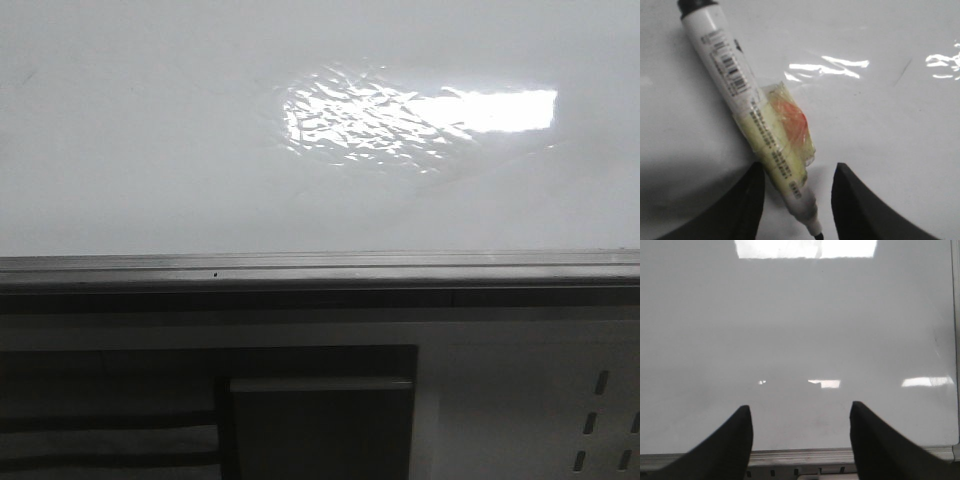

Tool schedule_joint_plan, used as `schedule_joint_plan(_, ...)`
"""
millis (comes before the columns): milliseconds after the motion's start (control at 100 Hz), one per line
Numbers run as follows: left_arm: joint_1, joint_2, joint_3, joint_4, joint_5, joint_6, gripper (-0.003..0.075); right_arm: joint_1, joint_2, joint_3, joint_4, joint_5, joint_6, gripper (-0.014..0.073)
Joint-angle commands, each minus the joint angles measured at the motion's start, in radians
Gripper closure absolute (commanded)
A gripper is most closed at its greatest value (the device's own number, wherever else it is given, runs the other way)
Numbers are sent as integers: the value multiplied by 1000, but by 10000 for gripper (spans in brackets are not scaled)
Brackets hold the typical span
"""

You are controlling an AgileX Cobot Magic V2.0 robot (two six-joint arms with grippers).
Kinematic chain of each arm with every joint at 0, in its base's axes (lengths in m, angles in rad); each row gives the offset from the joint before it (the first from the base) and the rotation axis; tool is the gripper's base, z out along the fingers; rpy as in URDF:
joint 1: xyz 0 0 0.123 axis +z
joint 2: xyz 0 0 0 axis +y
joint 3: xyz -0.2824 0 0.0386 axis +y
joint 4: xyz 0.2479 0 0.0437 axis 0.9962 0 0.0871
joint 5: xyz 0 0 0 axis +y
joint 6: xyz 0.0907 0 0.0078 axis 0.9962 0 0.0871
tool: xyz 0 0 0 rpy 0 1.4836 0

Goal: Write number 4 on whiteboard

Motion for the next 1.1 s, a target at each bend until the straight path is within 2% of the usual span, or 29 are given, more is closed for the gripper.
schedule_joint_plan(0, -9, -10, -34, -1, -83, 3, 447, -6, 17, -32, -19, -73, -6, 210)
schedule_joint_plan(270, -9, -10, -34, 1, -83, 3, 460, -6, 17, -32, -49, -73, -6, 210)
schedule_joint_plan(660, -9, -10, -34, 11, -83, 3, 737, -6, 17, -32, -49, -73, -6, 210)
schedule_joint_plan(790, -9, -10, -37, 11, -73, 3, 741, -6, 17, -32, -49, -78, -6, 210)
schedule_joint_plan(930, -9, -18, -113, 11, 109, 78, 741, -6, 17, -59, -49, -76, -6, 210)
schedule_joint_plan(1090, -44, -19, -280, -15, 460, 271, 741, -6, 63, -152, 24, 60, -42, 210)
